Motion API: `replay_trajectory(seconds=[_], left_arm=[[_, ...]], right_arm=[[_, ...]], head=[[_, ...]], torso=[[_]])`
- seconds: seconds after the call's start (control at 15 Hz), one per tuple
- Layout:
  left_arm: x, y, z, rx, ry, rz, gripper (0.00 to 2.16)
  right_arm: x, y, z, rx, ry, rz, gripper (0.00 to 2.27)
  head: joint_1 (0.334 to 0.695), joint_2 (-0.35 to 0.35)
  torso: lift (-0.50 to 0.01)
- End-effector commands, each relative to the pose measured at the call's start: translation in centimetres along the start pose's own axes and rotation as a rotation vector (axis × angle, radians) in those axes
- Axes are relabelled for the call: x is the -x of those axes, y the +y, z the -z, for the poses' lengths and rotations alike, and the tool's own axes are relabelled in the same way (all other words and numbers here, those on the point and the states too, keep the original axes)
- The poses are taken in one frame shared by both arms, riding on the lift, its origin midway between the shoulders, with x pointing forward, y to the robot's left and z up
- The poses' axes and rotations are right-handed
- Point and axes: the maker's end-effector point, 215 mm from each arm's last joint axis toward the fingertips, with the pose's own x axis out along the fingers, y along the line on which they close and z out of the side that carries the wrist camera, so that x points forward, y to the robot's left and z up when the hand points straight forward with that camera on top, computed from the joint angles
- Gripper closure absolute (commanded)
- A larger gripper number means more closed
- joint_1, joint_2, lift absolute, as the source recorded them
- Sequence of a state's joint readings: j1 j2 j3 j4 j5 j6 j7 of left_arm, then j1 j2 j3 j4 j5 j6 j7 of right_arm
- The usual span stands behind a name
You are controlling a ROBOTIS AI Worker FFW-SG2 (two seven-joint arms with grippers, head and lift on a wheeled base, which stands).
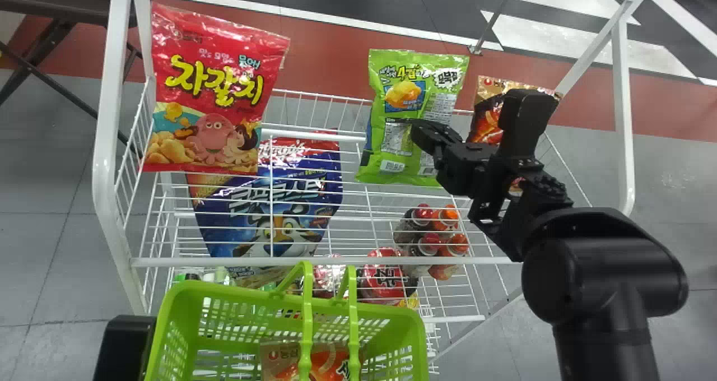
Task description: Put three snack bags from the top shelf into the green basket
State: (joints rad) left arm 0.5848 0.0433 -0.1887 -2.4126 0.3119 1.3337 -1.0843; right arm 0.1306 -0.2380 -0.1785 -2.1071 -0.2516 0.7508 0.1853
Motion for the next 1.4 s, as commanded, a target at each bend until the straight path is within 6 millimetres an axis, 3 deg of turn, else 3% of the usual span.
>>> replay_trajectory(seconds=[0.0,0.2,0.4,0.53,0.67,0.87,1.13,1.33], left_arm=[[0.1,-0.1,0.1,0.0,0.0,0.001,1.41],[0.3,-0.2,0.1,0.002,-0.002,0.002,1.41],[0.4,-0.1,0.0,0.0,-0.003,0.001,1.41],[0.5,0.1,-0.2,-0.002,-0.007,-0.001,1.41],[0.6,0.2,-0.5,-0.007,-0.014,0.0,1.41],[0.5,0.4,-0.8,-0.015,-0.024,-0.003,1.41],[0.6,0.7,-1.2,-0.019,-0.031,-0.008,1.41],[0.8,1.0,-1.4,-0.018,-0.038,-0.008,1.41]], right_arm=[[1.3,0.0,-0.7,-0.004,-0.016,-0.006,2.24],[5.4,1.1,-2.6,-0.027,-0.034,-0.056,2.24],[11.4,1.7,-2.1,-0.061,0.04,-0.097,2.24],[14.9,1.5,0.2,-0.089,0.142,-0.109,2.24],[18.3,2.4,4.0,-0.144,0.289,-0.15,2.25],[23.1,5.1,8.7,-0.218,0.478,-0.227,2.24],[24.8,7.9,6.0,-0.263,0.421,-0.343,2.24],[25.6,10.6,6.9,-0.306,0.446,-0.415,2.24]], head=[[0.695,-0.35],[0.695,-0.35],[0.695,-0.35],[0.695,-0.35],[0.695,-0.35],[0.695,-0.35],[0.695,-0.35],[0.695,-0.35]], torso=[[-0.046],[-0.046],[-0.046],[-0.046],[-0.046],[-0.046],[-0.046],[-0.046]])
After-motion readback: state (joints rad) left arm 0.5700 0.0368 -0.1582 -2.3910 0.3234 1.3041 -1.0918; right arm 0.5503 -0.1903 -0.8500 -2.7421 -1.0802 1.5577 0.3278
